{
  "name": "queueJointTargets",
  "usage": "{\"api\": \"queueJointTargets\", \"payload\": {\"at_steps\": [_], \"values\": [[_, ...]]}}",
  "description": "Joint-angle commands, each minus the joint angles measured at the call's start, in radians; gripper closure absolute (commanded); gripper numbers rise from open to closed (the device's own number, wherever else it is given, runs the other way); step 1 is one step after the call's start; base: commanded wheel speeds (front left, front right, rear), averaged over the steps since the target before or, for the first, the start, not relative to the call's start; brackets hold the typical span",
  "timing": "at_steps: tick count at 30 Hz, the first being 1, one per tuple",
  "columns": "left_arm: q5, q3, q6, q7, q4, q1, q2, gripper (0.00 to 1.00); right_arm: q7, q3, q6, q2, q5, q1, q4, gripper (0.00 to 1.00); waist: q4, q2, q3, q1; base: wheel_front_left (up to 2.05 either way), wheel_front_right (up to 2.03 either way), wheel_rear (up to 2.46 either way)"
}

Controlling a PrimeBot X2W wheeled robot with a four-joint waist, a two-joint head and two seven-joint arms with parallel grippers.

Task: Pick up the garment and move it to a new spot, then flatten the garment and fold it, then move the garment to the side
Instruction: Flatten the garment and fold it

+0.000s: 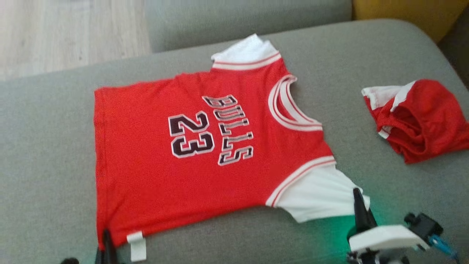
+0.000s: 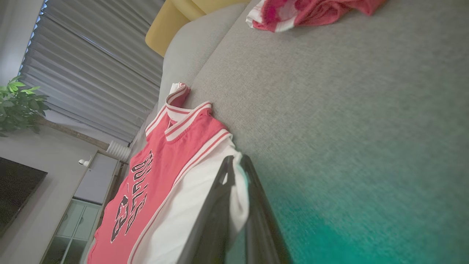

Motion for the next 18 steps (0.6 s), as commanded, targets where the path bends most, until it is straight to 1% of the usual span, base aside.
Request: {"api": "queueJointTargets", "payload": {"at_steps": [1, 5, 9, 13, 14, 15, 16, 18], "values": [[-0.014, 0.012, 0.003, -0.005, -0.030, 0.023, 0.018, 1.00, 0.001, 0.008, 0.007, -0.025, 0.009, 0.008, -0.051, 1.00, 0.011, -0.0001, -0.037, 0.0003, 0.00, 0.00, 0.00], [-0.028, -0.017, 0.003, -0.005, -0.091, 0.059, 0.018, 1.00, 0.018, -0.006, 0.007, -0.027, 0.017, 0.054, -0.102, 1.00, 0.026, -0.0001, -0.048, 0.0003, 0.00, 0.00, 0.00], [-0.036, -0.050, 0.003, -0.005, -0.175, 0.034, 0.018, 1.00, 0.034, -0.021, 0.007, -0.012, 0.029, 0.036, -0.162, 1.00, 0.042, -0.0001, -0.035, 0.0003, 0.00, 0.00, 0.00], [-0.059, -0.071, 0.003, -0.005, -0.218, -0.043, 0.018, 1.00, 0.060, -0.047, 0.007, 0.005, 0.038, -0.055, -0.176, 1.00, 0.056, -0.0001, -0.001, 0.0003, 0.00, 0.00, 0.00], [-0.062, -0.074, 0.003, -0.005, -0.215, -0.066, 0.018, 1.00, 0.067, -0.054, 0.007, 0.009, 0.036, -0.087, -0.168, 1.00, 0.058, -0.0001, 0.010, 0.0003, 0.00, 0.00, 0.00], [-0.054, -0.063, 0.003, -0.005, -0.200, -0.121, 0.018, 1.00, 0.083, -0.061, 0.007, 0.015, 0.030, -0.158, -0.140, 1.00, 0.064, -0.0001, 0.034, 0.0003, 0.00, 0.00, 0.00], [-0.054, -0.063, 0.003, -0.005, -0.200, -0.121, 0.018, 1.00, 0.083, -0.061, 0.007, 0.015, 0.030, -0.158, -0.140, 1.00, 0.064, -0.0001, 0.034, 0.0003, 0.00, 0.00, 0.00], [-0.046, -0.061, 0.003, -0.005, -0.167, -0.173, 0.018, 1.00, 0.091, -0.067, 0.007, 0.020, 0.015, -0.233, -0.095, 1.00, 0.070, -0.0001, 0.057, 0.0003, 0.00, 0.00, 0.00]]}}
